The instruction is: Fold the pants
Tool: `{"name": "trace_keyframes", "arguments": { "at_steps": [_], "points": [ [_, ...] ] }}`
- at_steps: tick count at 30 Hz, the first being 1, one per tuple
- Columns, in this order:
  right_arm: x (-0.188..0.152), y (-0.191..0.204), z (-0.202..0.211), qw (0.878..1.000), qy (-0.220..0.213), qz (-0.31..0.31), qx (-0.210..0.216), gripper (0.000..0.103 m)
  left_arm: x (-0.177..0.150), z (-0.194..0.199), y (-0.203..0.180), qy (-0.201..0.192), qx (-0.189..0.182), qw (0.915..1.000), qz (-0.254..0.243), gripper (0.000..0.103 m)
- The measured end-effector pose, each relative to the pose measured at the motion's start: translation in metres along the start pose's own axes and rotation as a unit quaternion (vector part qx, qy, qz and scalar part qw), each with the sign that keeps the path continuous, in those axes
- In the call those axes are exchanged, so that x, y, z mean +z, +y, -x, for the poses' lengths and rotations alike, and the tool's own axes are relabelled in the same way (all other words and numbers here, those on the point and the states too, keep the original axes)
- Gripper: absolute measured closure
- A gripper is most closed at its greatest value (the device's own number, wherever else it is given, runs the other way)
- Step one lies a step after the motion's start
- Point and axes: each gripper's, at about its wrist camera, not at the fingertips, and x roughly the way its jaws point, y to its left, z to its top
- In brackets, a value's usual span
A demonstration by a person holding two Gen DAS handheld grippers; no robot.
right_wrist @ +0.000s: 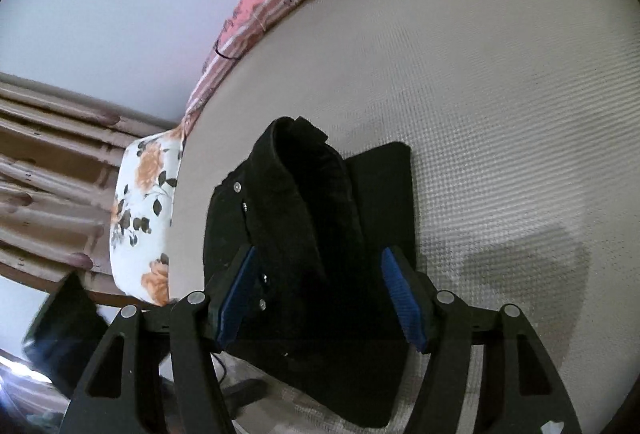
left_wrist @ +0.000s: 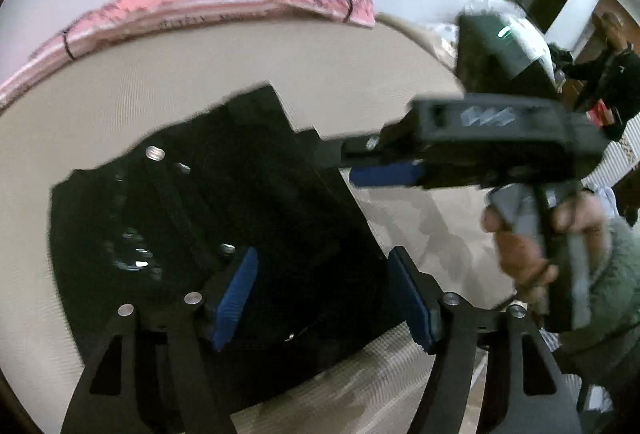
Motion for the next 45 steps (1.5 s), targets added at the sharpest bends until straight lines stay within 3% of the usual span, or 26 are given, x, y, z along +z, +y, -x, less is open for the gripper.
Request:
{"name": "trace_keyframes", "arguments": {
  "at_steps": [3,6,8,12,14,16,19,23,32,38,45],
  "points": [
    [0.004,-0.003,-0.011,1.0,0.01,-0.002,0.003,0.041,0.002,0.011,0.02,-0.011,0.016,0.9991,0.037,0.034],
    [0.009,-0.005,-0.017,1.0,0.016,0.004,0.011,0.041,-0.001,0.022,0.053,-0.025,0.063,0.9945,0.08,0.034],
    [0.015,-0.006,-0.021,1.0,0.018,0.01,0.016,0.041,-0.01,0.029,0.081,-0.028,0.095,0.9882,0.116,0.034],
    [0.025,-0.006,-0.033,0.999,0.032,0.025,0.034,0.042,-0.029,0.033,0.116,-0.024,0.123,0.9787,0.162,0.034],
    [0.029,-0.006,-0.042,0.997,0.044,0.039,0.044,0.057,-0.04,0.034,0.13,-0.021,0.13,0.9736,0.186,0.034],
    [0.03,-0.006,-0.051,0.996,0.055,0.044,0.051,0.063,-0.049,0.031,0.139,-0.014,0.125,0.9715,0.201,0.034],
    [0.027,-0.004,-0.056,0.993,0.076,0.049,0.08,0.069,-0.058,0.025,0.142,-0.004,0.125,0.9708,0.204,0.034],
    [0.018,0.005,-0.059,0.99,0.089,0.092,0.06,0.069,-0.06,0.019,0.146,-0.001,0.124,0.9701,0.209,0.033],
    [0.021,-0.003,-0.07,0.993,0.079,0.055,0.073,0.073,-0.058,0.006,0.142,0.006,0.155,0.9676,0.2,0.029],
    [0.024,-0.006,-0.068,0.994,0.087,0.031,0.061,0.074,-0.058,0.004,0.142,0.003,0.158,0.9667,0.201,0.028],
    [0.018,0.005,-0.067,0.996,0.072,0.048,0.032,0.074,-0.06,0.001,0.144,0.004,0.165,0.9647,0.206,0.025]
  ]
}}
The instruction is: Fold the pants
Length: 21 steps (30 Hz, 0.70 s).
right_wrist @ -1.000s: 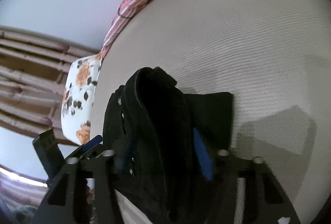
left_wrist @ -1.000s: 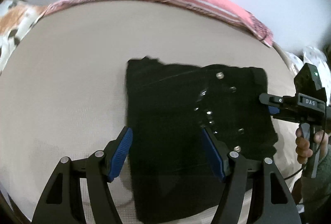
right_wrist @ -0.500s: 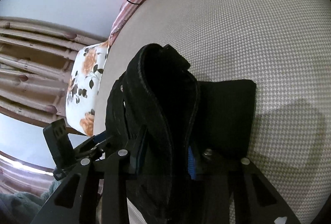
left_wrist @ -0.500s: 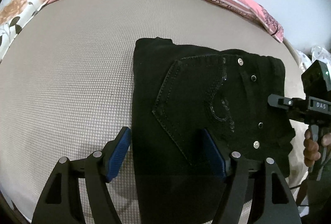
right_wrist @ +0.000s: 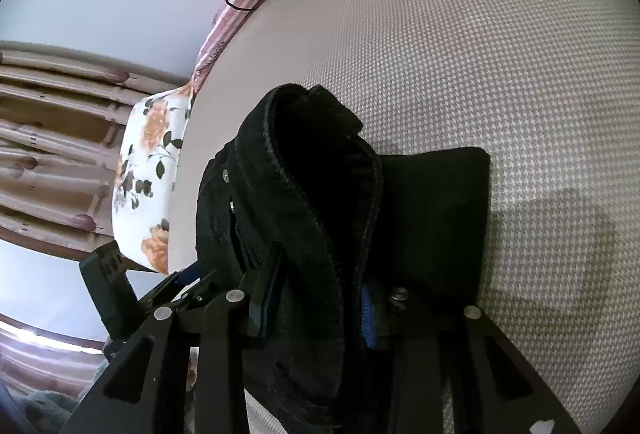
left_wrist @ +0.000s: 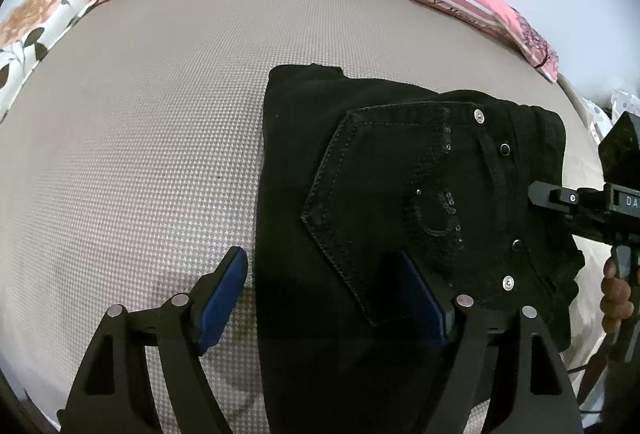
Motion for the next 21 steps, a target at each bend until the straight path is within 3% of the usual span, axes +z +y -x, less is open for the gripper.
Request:
{"name": "trace_keyframes", "arguments": {
  "at_steps": [7,13,21],
  "points": [
    [-0.003,0.013,0.0,0.999,-0.009,0.029,-0.04,0.074,-0.003,-0.001,-0.002,-0.013,0.004,0.9998,-0.017,0.024],
    [-0.001,0.013,0.002,0.999,-0.01,0.005,-0.048,0.072,-0.001,-0.003,0.005,-0.004,-0.016,0.9999,-0.003,0.023],
    [-0.007,0.035,0.017,0.997,-0.041,0.014,-0.066,0.086,0.001,-0.001,0.006,-0.002,-0.02,0.9997,-0.011,0.023]
  ]
}}
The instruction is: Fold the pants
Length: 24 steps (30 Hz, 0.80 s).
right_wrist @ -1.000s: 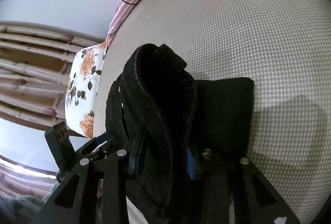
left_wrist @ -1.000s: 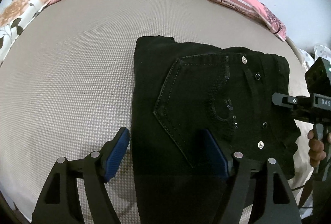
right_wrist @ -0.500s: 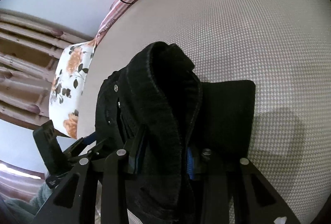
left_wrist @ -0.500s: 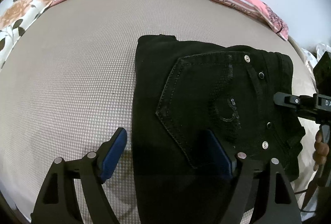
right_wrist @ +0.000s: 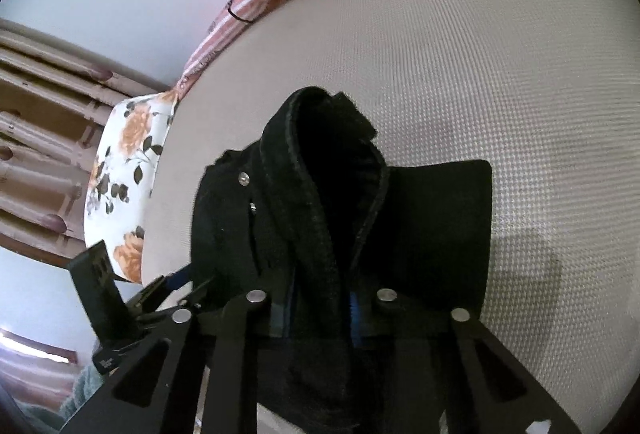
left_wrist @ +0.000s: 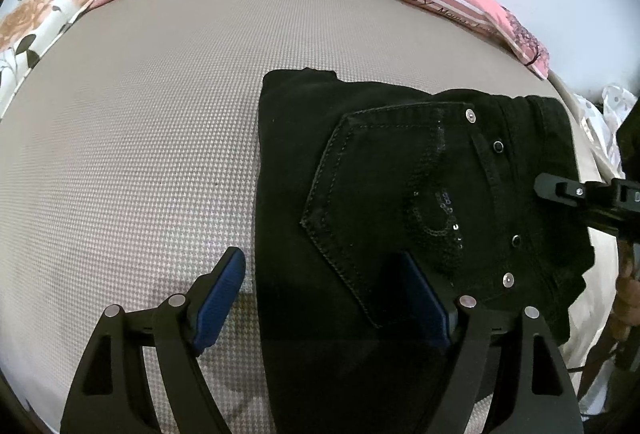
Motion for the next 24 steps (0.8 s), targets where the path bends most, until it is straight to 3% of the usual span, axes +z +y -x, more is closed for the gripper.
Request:
{"name": "trace_keyframes", "arguments": {
  "at_steps": [6,13,24],
  "points": [
    [-0.008,0.021,0.015,1.0,-0.026,-0.001,-0.013,0.09,-0.001,0.004,-0.005,-0.004,0.004,0.9999,-0.01,0.023],
    [-0.021,0.026,0.04,0.998,-0.055,-0.025,0.006,0.091,0.0,0.014,-0.012,-0.012,-0.003,0.9998,-0.015,0.023],
    [-0.04,-0.022,0.05,0.993,-0.068,-0.092,-0.014,0.092,-0.004,0.011,-0.018,-0.015,-0.008,0.9988,-0.045,0.023]
  ]
}}
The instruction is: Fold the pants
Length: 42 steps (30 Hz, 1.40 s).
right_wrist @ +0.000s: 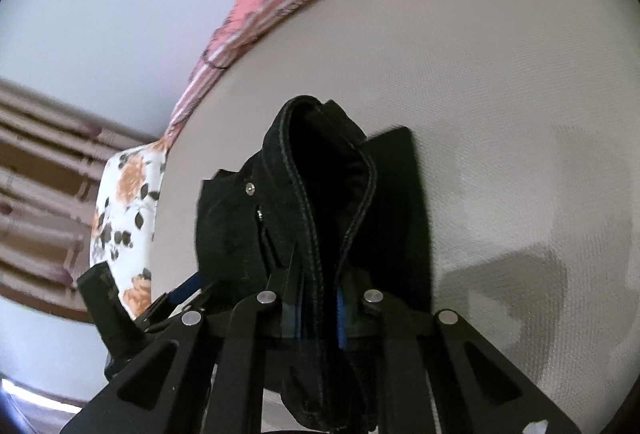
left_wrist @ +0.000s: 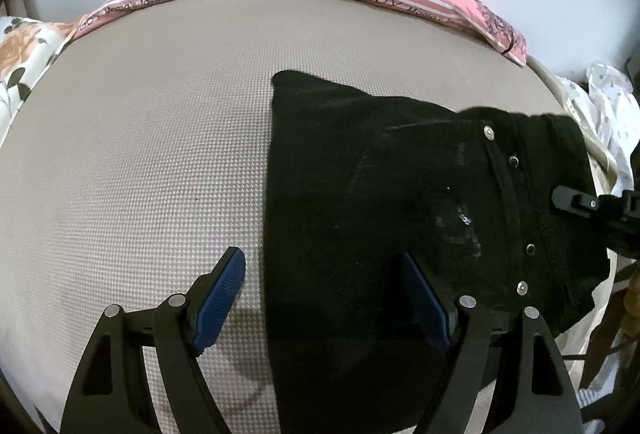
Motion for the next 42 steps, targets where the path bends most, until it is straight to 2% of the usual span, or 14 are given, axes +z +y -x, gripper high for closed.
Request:
{"name": "trace_keyframes", "arguments": {
  "at_steps": [4,9,11,14,17,18,20,22,27,30,32,37,42],
  "points": [
    [-0.002,-0.01,-0.001,1.0,0.001,-0.007,0.0,0.092,0.001,0.0,0.0,-0.001,-0.002,1.0,-0.004,0.023],
    [0.001,-0.019,-0.021,0.999,0.017,0.012,-0.028,0.089,-0.005,-0.013,0.003,0.017,-0.002,0.9998,-0.006,0.023],
    [0.002,-0.026,-0.023,1.0,0.02,-0.002,-0.014,0.089,-0.008,-0.016,0.006,0.02,-0.01,0.9997,0.005,0.023],
    [0.002,-0.026,-0.02,1.0,0.024,-0.001,-0.013,0.081,-0.01,-0.018,0.007,0.022,-0.012,0.9997,0.006,0.023],
    [0.002,-0.016,-0.01,0.999,0.021,0.018,-0.039,0.073,-0.011,-0.017,0.004,0.027,-0.008,0.9996,-0.001,0.023],
    [0.001,-0.013,-0.005,0.998,0.015,0.025,-0.049,0.072,-0.011,-0.016,0.004,0.038,-0.018,0.9991,0.004,0.023],
    [-0.001,-0.006,0.009,0.998,0.004,0.04,-0.057,0.071,-0.012,-0.012,0.002,0.048,-0.029,0.9984,0.001,0.023],
    [-0.006,-0.002,0.021,0.997,0.0,0.05,-0.055,0.071,-0.014,-0.004,-0.004,0.04,-0.031,0.9986,-0.013,0.023],
    [-0.022,0.002,0.03,0.996,0.016,0.062,-0.054,0.071,-0.022,0.0,-0.013,0.034,-0.015,0.9983,-0.045,0.023],
    [-0.029,0.001,0.026,0.996,0.023,0.061,-0.06,0.071,-0.028,-0.005,-0.009,0.044,-0.023,0.9982,-0.034,0.023],
    [-0.033,0.0,0.023,0.997,0.031,0.053,-0.049,0.074,-0.032,-0.006,-0.008,0.044,-0.028,0.9981,-0.031,0.023],
    [-0.04,0.01,0.032,0.996,0.007,0.061,-0.057,0.078,-0.038,-0.007,-0.005,0.048,-0.034,0.998,-0.022,0.023],
    [-0.044,0.016,0.037,0.997,0.005,0.067,-0.044,0.078,-0.039,-0.007,-0.002,0.05,-0.041,0.9978,-0.018,0.023]
  ]
}}
